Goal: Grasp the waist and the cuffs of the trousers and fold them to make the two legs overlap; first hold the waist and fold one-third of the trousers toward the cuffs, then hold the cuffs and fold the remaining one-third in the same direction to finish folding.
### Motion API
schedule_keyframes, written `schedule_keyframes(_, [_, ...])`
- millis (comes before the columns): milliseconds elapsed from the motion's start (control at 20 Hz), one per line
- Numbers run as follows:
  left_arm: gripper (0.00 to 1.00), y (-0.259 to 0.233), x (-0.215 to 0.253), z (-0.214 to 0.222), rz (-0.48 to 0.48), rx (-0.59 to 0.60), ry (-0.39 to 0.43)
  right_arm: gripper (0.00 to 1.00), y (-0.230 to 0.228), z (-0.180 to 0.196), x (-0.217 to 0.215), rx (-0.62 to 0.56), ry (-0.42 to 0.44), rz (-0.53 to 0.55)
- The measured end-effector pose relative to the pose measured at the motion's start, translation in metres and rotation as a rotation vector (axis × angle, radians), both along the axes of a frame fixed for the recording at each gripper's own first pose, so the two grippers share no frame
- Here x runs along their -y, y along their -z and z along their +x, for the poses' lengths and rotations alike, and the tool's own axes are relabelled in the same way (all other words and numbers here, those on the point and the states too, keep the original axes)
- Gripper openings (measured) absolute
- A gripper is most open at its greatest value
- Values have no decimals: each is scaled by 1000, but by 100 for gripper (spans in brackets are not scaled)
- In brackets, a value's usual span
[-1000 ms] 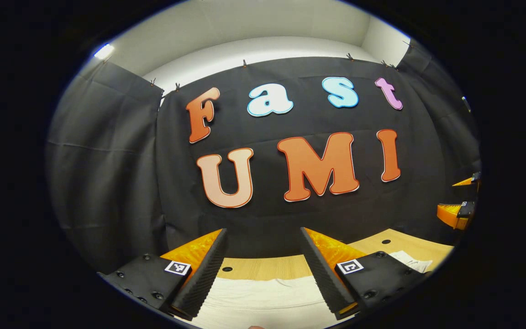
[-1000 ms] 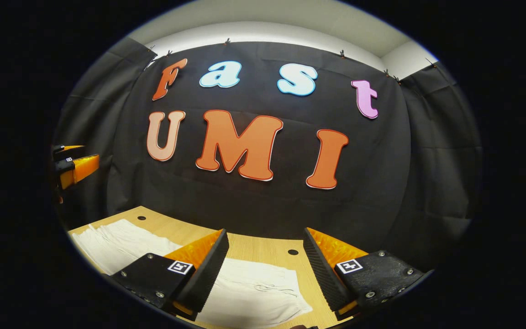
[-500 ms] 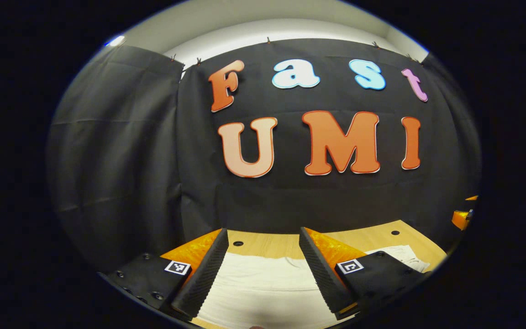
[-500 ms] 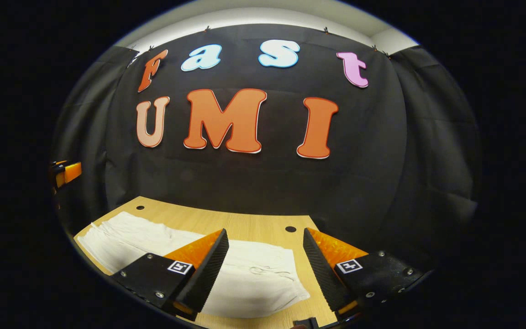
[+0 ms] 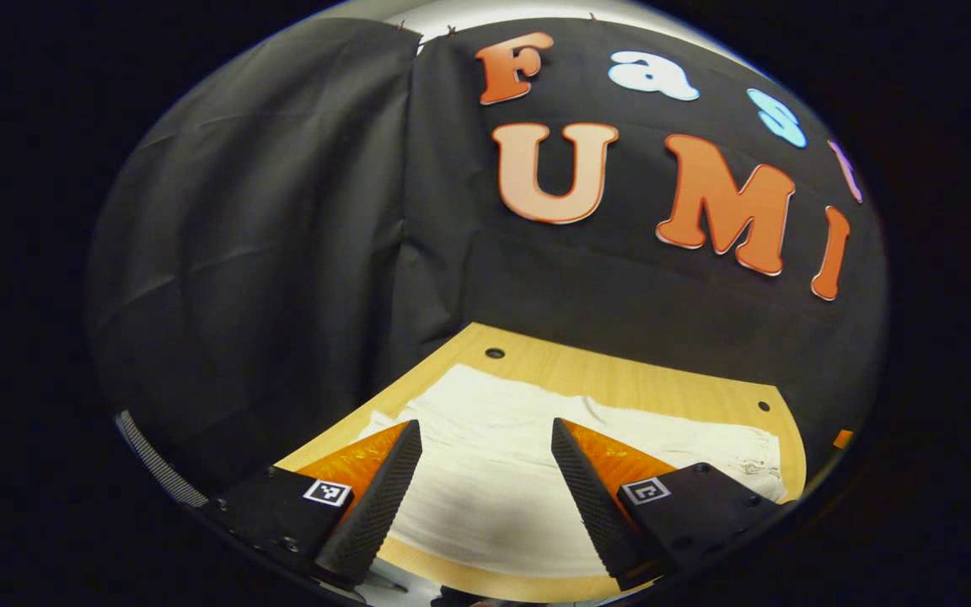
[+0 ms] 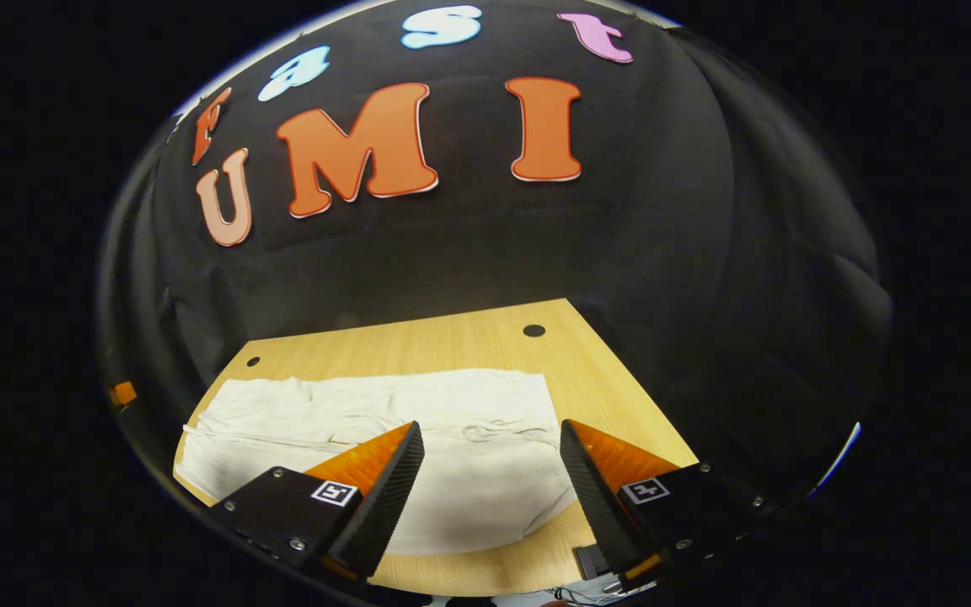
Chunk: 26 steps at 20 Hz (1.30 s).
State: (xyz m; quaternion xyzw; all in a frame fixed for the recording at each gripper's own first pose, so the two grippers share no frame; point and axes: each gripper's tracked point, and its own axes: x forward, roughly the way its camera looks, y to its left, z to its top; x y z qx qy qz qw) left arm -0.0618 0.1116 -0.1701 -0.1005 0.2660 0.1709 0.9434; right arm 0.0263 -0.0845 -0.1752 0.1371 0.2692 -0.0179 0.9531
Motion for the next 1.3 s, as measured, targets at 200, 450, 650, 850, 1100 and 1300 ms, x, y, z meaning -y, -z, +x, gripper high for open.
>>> schedule_keyframes(200, [100, 55, -39, -10, -73, -144, -47, 97, 28, -3, 2, -121, 49, 27])
schedule_keyframes(450, [99, 122, -78, -15, -236, -296, -158, 95, 59, 0, -12, -249, 78, 73])
schedule_keyframes(650, [100, 164, -117, -36, -345, -434, -268, 93, 80, 0, -21, -333, 97, 114])
schedule_keyframes(850, [99, 213, -151, -51, -491, -530, -373, 90, 97, -2, -27, -412, 110, 142])
schedule_keyframes(1100, [95, 246, -172, -69, -595, -604, -462, 89, 115, -4, -35, -468, 136, 190])
schedule_keyframes(1300, [98, 270, -184, -65, -691, -601, -499, 89, 124, -2, -42, -499, 160, 242])
